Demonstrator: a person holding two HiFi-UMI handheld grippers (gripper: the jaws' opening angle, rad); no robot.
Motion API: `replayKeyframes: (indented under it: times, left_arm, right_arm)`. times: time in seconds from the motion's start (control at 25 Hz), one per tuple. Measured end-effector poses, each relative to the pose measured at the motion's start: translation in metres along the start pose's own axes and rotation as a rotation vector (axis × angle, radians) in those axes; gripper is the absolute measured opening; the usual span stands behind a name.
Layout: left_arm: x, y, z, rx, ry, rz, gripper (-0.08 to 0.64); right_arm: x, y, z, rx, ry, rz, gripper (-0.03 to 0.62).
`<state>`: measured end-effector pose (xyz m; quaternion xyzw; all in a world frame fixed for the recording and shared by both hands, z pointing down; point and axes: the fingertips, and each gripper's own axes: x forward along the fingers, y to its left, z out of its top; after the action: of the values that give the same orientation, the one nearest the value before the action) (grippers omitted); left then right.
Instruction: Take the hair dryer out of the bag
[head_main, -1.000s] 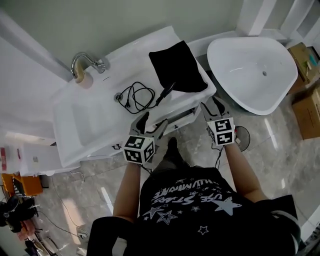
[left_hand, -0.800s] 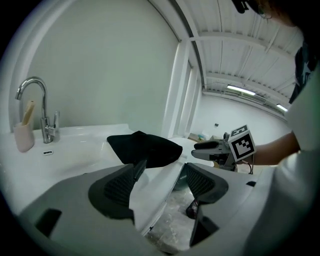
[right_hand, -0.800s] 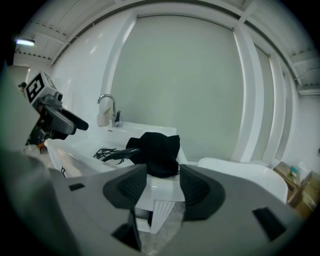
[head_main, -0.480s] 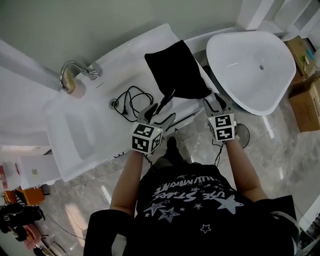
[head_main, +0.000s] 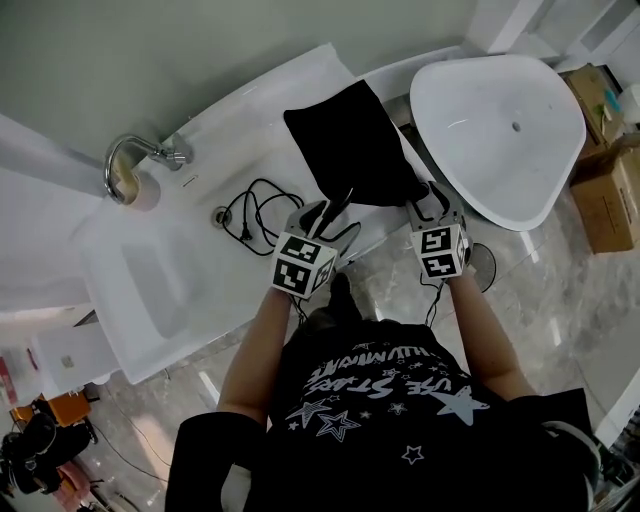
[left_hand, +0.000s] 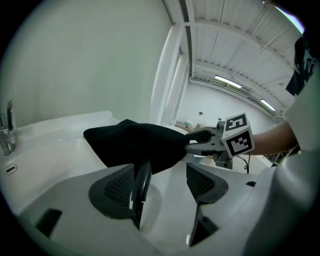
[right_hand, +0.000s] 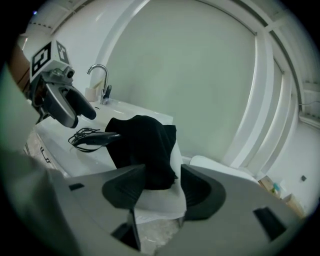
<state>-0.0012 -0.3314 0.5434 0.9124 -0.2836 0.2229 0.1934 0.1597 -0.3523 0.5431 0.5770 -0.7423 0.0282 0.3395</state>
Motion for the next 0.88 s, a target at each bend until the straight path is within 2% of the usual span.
replayKeyframes:
  times: [0.08, 0.24, 0.28, 0.64, 0.88]
  left_arm:
    - [0.007, 0.000, 0.001, 0.011, 0.011, -0.016, 0.342]
    - [0.023, 0.000, 0.002, 0.029, 0.043, -0.050, 0.337]
    - [0.026, 0.000, 0.001, 0.032, 0.054, -0.059, 0.336]
    - [0.055, 0.015, -0.011, 0.035, 0.149, -0.060, 0.334]
    - [0.070, 0.022, -0.004, 0.008, 0.168, -0.070, 0.327]
  right_arm:
    - [0.003, 0.000, 0.002, -0.006, 0.004, -0.003, 0.194]
    - [0.004, -0.007, 0.014, -0.001, -0.023, -0.047, 0.043]
    - [0.004, -0.008, 0.017, 0.004, -0.029, -0.051, 0.031]
    - [0.007, -0.008, 0.021, 0.055, -0.029, -0.051, 0.026]
    - [0.008, -0.010, 0.023, 0.057, -0.013, -0.057, 0.026]
